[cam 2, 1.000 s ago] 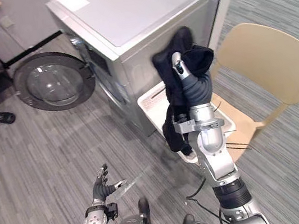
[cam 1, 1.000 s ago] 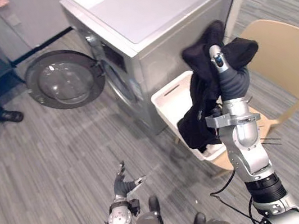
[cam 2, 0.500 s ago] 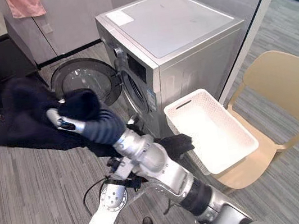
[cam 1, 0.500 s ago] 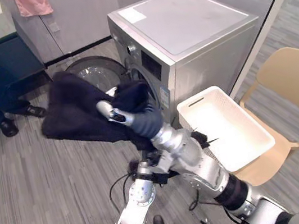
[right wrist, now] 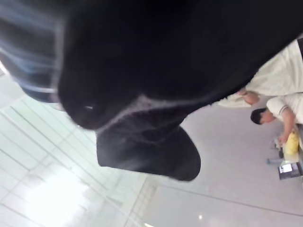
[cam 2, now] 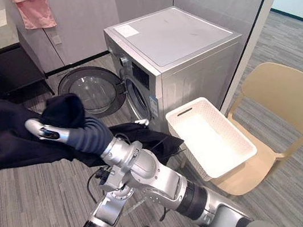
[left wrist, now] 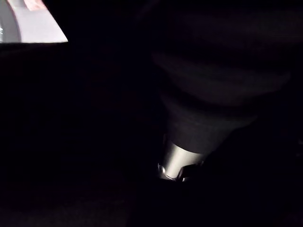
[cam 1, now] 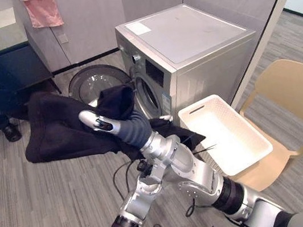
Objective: Pick up the laundry basket with both hands and put the clothes into the washing machine.
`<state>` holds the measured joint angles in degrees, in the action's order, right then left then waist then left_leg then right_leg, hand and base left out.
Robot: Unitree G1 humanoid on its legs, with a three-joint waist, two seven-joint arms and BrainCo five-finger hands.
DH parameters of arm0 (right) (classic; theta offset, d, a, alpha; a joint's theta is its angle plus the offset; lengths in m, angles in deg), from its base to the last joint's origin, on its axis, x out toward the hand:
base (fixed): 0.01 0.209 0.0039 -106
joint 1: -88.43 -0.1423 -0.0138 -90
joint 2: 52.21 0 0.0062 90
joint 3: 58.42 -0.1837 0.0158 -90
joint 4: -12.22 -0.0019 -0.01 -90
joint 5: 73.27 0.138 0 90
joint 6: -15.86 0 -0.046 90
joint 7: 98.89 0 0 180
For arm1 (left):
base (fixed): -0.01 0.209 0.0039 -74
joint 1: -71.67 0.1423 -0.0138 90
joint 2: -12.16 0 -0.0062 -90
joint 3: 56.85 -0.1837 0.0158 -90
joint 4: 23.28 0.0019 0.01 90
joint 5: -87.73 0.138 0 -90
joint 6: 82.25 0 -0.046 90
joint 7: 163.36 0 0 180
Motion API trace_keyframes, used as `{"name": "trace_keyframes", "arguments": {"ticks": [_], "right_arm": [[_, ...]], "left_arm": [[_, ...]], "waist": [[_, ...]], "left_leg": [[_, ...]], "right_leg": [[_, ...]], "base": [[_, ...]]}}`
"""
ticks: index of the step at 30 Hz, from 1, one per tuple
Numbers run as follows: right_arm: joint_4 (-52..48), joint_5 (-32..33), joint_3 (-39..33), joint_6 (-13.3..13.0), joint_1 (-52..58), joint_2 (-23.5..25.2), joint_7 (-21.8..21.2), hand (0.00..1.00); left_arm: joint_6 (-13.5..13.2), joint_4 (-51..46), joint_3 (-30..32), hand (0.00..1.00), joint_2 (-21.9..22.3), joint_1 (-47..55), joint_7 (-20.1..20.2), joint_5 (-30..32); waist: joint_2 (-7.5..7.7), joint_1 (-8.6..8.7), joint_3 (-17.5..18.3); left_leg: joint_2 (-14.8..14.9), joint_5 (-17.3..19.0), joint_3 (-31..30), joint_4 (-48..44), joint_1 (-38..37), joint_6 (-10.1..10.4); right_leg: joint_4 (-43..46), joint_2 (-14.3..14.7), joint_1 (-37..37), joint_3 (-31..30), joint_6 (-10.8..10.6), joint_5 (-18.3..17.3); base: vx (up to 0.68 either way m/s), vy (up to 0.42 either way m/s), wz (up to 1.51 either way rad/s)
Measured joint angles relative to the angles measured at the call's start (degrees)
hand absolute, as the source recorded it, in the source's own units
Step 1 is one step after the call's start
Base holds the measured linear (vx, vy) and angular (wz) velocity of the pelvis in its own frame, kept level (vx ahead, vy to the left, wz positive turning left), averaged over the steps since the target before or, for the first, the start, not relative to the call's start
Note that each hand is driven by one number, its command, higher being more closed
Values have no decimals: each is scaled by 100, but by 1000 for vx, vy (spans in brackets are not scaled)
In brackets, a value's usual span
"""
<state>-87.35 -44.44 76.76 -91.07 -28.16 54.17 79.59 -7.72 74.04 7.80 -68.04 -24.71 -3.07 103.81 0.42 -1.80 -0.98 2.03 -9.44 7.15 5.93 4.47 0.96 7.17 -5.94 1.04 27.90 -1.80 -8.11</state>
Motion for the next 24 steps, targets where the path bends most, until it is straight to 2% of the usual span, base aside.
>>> {"name": "trace_keyframes", "arguments": {"ticks": [3, 8, 9, 11, 14, 20, 24], "right_arm": [[10, -326, -227, 2, 694, -199, -37, 0], [136, -1532, -1505, 4, 1807, -664, 62, 0], [207, -1998, -1986, 4, 2182, -803, 200, 0], [241, -2246, -2247, 4, 2418, -897, 297, 0], [459, -2963, -2790, 5, 2909, -1074, 522, 0], [1402, -3768, -3126, 200, 3313, -1230, 657, 0], [2046, -4403, -3112, 268, 3400, -1236, 656, 0]], "left_arm": [[2, 0, 367, 100, 1, 573, 114, -121], [2, -8, 1083, 100, -3, 1299, 234, -467], [1, -51, 1297, 100, -1, 1504, 268, -658], [-2, -142, 1465, 100, -1, 1666, 326, -782], [-11, -341, 1804, 100, -23, 1954, 369, -1127], [-30, -341, 2055, 100, -20, 2083, 684, -1443], [-90, -150, 2078, 100, -55, 2032, 852, -1538]], "waist": [[-1, 32, 2], [3, 80, 5], [3, 75, 4], [1, 73, 3], [-19, 64, -5], [-178, 40, -27], [-228, -71, -93]], "left_leg": [[61, -18, -2, 2, 28, 24], [115, -79, -32, 2, 168, 66], [138, -81, -52, 2, 181, 70], [159, -82, -58, 2, 186, 71], [178, -83, -98, 2, 226, 77], [155, -211, -438, -1, 562, 147], [64, -245, -782, -2, 754, 179]], "right_leg": [[24, 61, -42, -66, 19, -6], [-13, 159, -138, -125, 93, 54], [-35, 182, -134, -126, 82, 83], [-34, 190, -136, -122, 78, 85], [-40, 218, -148, -89, 80, 82], [90, 225, -358, 239, 94, 17], [643, 37, -560, 623, 52, -354]], "base": [[-77, -28, -4], [-39, -26, 0], [-12, -33, 4], [-2, -37, 2], [8, -40, 5], [9, -32, 27], [-6, -54, 55]]}}
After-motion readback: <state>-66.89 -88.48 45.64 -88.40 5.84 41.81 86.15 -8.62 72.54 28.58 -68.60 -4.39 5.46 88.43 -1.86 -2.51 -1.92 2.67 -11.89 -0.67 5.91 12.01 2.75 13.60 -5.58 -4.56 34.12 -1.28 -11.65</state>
